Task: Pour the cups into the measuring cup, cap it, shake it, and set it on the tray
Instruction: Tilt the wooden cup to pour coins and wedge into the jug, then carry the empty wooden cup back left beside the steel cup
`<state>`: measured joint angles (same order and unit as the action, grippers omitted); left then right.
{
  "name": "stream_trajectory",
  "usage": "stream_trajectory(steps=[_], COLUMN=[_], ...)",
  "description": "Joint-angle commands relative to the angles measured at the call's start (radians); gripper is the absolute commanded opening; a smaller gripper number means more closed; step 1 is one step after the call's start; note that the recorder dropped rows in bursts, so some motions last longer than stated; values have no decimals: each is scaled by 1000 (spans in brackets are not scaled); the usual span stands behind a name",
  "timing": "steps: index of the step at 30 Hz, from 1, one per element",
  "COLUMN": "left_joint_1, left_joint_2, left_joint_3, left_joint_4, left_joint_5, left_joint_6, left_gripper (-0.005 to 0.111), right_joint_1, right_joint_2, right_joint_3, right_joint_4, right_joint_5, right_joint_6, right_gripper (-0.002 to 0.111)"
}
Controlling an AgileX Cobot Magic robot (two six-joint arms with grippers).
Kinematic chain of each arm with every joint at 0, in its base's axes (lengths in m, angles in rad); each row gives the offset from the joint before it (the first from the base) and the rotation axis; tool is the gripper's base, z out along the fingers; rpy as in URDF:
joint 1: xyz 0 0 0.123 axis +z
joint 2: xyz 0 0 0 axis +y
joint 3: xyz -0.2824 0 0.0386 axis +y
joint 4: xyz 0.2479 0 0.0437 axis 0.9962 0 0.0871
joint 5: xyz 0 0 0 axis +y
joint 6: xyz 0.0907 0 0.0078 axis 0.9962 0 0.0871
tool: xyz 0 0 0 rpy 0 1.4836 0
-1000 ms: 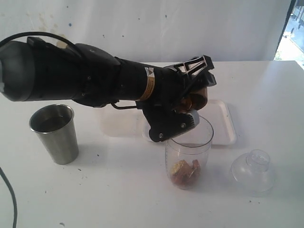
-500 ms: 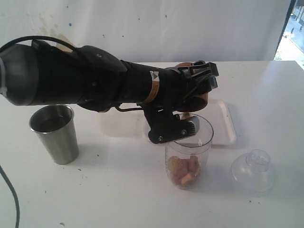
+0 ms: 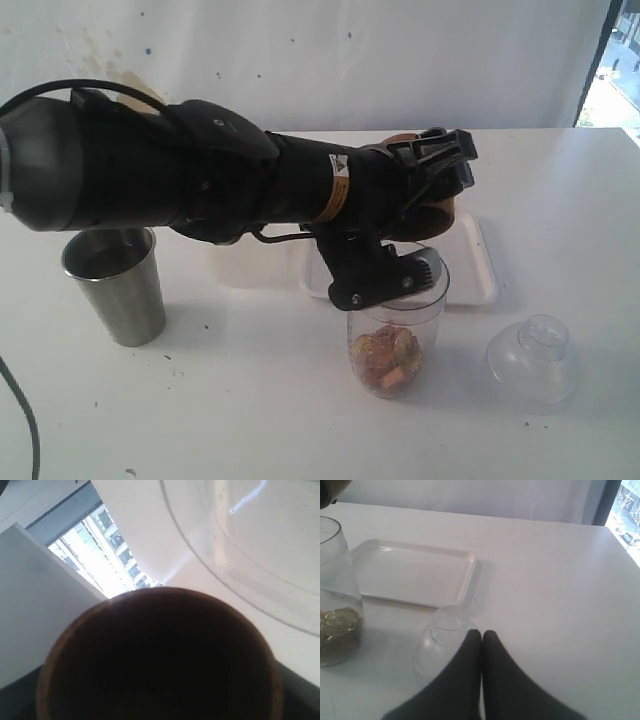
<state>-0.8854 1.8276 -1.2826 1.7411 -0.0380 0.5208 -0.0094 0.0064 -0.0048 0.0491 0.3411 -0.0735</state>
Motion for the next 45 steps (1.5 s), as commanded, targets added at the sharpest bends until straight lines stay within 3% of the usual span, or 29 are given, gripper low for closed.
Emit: stream_trajectory(steps=[1, 6, 10, 15, 17, 20, 26, 32, 39, 45], left_joint_1=[-2, 15, 24, 24, 24, 24, 24, 24, 24, 70], left_joint_2=[-42, -72, -72, -72, -72, -72, -72, -109, -245, -355], left_joint_3=[-4, -4, -4, -4, -4, -4, -4, -4, 3, 144], left_joint_4=[-91, -105, -105, -90, 3, 3, 3, -112, -164, -178], left_joint_5=[-32, -178, -276, -261, -202, -122, -137, -124, 113, 72], left_joint_6=[-350, -643, -715, -676, -601, -389, -392, -894, -1441, -1602], left_gripper=[0, 0, 0, 0, 0, 0, 0, 0, 0, 0], right_joint_1=[-2, -2, -2, -2, -2, -2, -2, -2, -2, -2], right_joint_2=[-6, -6, -6, -6, -6, -6, -6, -6, -6, -6], right_joint_3=[5, 5, 5, 5, 5, 5, 5, 5, 5, 5], right_joint_4=[1, 1, 1, 1, 1, 1, 1, 1, 1, 1], right_joint_5=[-5, -5, -5, -5, -5, -5, -5, -5, -5, -5], right_joint_6=[-1, -1, -1, -1, -1, -1, -1, -1, -1, -1], right_gripper=[0, 0, 0, 0, 0, 0, 0, 0, 0, 0])
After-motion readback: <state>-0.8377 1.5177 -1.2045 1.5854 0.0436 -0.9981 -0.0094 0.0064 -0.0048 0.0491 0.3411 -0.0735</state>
